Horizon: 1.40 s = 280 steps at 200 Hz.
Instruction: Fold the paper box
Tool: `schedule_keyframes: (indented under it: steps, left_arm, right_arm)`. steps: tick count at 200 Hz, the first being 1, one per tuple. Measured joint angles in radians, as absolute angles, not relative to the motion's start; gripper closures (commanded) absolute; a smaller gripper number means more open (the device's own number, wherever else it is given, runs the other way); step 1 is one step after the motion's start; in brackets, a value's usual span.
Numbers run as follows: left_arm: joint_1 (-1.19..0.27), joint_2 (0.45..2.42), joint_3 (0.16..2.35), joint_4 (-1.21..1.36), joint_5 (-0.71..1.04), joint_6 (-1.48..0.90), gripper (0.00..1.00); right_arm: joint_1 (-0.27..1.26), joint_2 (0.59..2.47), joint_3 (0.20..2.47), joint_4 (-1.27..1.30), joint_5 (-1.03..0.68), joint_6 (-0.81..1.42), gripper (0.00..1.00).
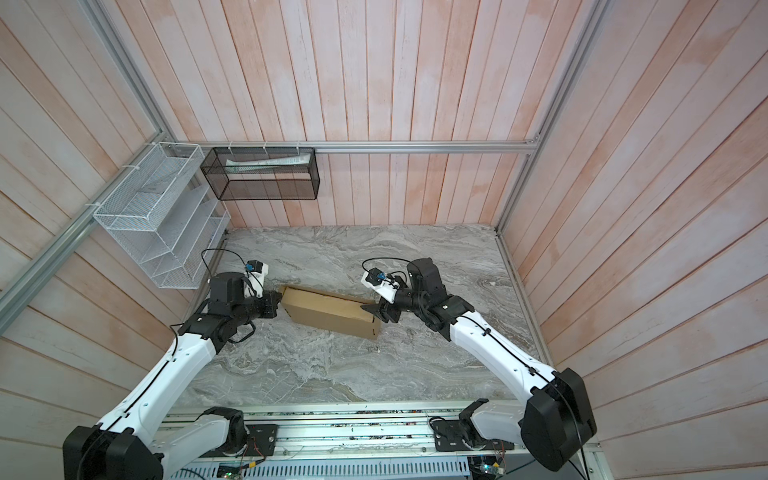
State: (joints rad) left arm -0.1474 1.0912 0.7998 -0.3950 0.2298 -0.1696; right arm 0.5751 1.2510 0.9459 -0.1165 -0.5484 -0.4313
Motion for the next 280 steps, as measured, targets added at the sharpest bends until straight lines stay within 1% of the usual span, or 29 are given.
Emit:
schedule_keyframes:
  steps: [35, 74, 148, 215, 280]
  left_arm:
    - [-0.147, 1.099, 0.8, -0.392, 0.23, -0.17, 1.0]
    - [-0.147, 1.099, 0.8, -0.392, 0.23, -0.17, 1.0]
    - [-0.147, 1.102, 0.8, -0.391, 0.239, -0.17, 1.0]
    - [-0.147, 1.11, 0.8, -0.378, 0.254, -0.17, 1.0]
    - [-0.147, 1.11, 0.8, -0.378, 0.254, -0.17, 1.0]
  right_arm:
    - [0.575, 1.228, 0.933, -0.104, -0.542, -0.414, 0.35]
    - [0.566, 1.164, 0.891, -0.109, -0.498, -0.406, 0.35]
    - [0.494, 1.044, 0.769, -0.132, -0.434, -0.35, 0.36]
    - [0.492, 1.074, 0.754, -0.125, -0.439, -0.328, 0.38]
    - [0.492, 1.172, 0.758, -0.104, -0.464, -0.329, 0.39]
